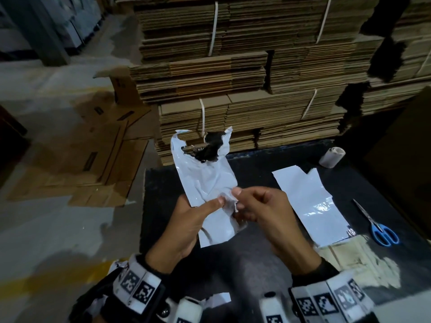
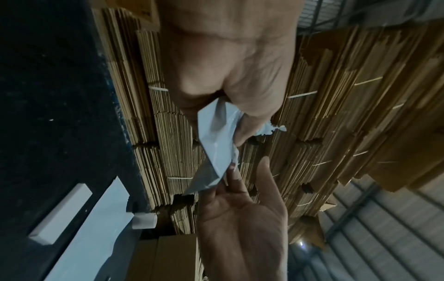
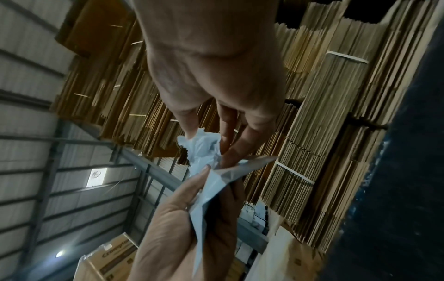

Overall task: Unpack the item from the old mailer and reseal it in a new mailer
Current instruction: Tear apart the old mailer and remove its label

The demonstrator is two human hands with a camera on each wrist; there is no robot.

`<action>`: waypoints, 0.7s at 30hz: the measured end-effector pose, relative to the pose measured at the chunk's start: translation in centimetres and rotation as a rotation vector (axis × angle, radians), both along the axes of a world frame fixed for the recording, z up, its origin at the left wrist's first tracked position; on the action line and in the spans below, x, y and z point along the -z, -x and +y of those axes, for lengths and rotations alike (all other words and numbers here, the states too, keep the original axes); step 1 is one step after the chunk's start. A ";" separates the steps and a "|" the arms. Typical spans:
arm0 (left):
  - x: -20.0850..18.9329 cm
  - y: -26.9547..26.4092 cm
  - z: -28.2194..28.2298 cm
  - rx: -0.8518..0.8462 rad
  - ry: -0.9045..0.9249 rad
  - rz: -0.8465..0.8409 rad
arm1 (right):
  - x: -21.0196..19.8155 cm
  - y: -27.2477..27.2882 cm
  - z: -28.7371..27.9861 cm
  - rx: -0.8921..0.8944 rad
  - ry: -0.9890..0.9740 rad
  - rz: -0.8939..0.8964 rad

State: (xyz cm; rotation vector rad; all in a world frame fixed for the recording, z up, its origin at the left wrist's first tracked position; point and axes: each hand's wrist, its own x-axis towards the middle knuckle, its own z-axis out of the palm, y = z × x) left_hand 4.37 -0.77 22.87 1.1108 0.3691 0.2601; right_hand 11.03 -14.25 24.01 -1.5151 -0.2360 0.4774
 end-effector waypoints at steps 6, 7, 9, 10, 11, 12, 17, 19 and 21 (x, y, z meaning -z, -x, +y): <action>-0.1 -0.3 -0.7 -0.050 -0.050 -0.027 | 1.5 0.0 0.9 0.123 0.225 -0.267; 0.0 -0.4 -0.8 -0.067 -0.059 -0.028 | 1.7 -0.1 1.0 0.143 0.244 -0.313; 0.3 -0.6 -0.9 -0.126 -0.107 -0.012 | 2.2 -0.3 1.1 0.160 0.270 -0.381; 0.5 -0.7 -0.8 -0.146 -0.129 0.000 | 2.2 -0.3 1.2 0.155 0.266 -0.385; 0.7 -0.8 -0.7 -0.159 -0.134 0.008 | 2.2 -0.4 1.2 0.144 0.242 -0.356; 0.7 -0.9 -0.6 -0.159 -0.117 0.014 | 2.0 -0.5 1.2 0.132 0.196 -0.292; 0.9 -1.4 -0.3 -0.068 0.098 0.043 | 1.3 -1.1 1.3 0.099 -0.100 0.184; 1.0 -1.7 -0.2 -0.046 0.170 0.054 | 1.2 -1.3 1.4 0.107 -0.183 0.335; 1.1 -2.0 -0.1 -0.007 0.229 0.063 | 1.1 -1.5 1.3 0.119 -0.262 0.452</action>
